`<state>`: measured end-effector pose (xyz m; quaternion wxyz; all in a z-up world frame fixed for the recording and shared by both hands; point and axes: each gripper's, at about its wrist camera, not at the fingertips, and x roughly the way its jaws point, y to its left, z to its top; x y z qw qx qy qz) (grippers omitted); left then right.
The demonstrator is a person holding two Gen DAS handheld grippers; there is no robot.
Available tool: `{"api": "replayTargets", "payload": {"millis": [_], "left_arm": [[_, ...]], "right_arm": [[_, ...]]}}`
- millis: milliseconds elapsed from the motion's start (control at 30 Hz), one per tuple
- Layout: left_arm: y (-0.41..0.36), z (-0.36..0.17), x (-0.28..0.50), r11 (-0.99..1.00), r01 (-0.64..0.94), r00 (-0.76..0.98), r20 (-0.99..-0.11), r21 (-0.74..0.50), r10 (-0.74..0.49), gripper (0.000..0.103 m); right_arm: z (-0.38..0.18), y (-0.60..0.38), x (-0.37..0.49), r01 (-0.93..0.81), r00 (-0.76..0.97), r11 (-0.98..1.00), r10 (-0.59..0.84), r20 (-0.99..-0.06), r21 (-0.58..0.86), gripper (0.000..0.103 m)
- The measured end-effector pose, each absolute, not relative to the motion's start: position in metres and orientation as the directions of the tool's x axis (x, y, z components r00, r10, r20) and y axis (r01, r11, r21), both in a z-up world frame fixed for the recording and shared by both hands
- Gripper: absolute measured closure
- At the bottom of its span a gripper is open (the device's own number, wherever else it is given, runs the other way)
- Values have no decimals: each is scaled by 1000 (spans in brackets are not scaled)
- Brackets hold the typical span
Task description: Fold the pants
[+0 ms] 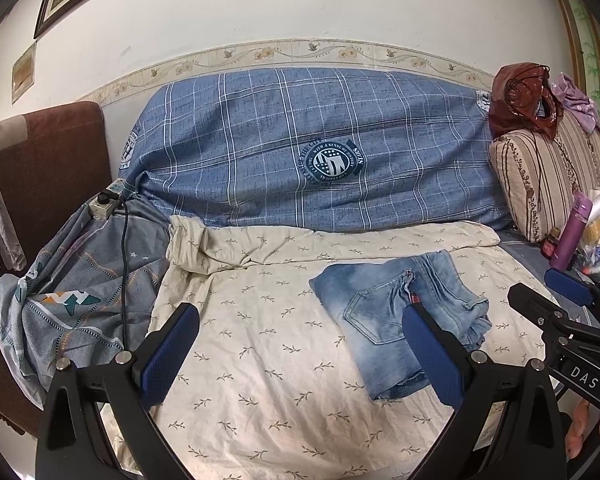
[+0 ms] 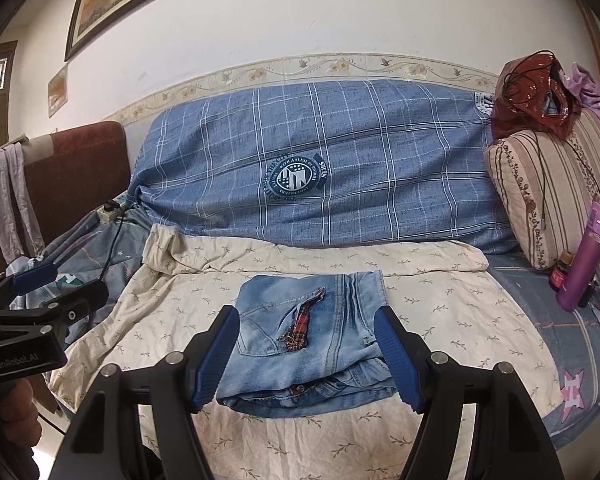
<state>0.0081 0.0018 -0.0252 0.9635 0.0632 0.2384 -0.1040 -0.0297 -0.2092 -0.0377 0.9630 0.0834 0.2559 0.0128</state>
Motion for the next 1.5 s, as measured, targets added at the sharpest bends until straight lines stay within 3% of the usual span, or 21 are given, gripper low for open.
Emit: {"api": "replayTargets", "payload": {"millis": [1500], "left_arm": [[21,-30,17,976,213,865,-471,37,-171,2]], "right_arm": [[-38,-187,-19,1,859,993,58,-509,115,30]]}}
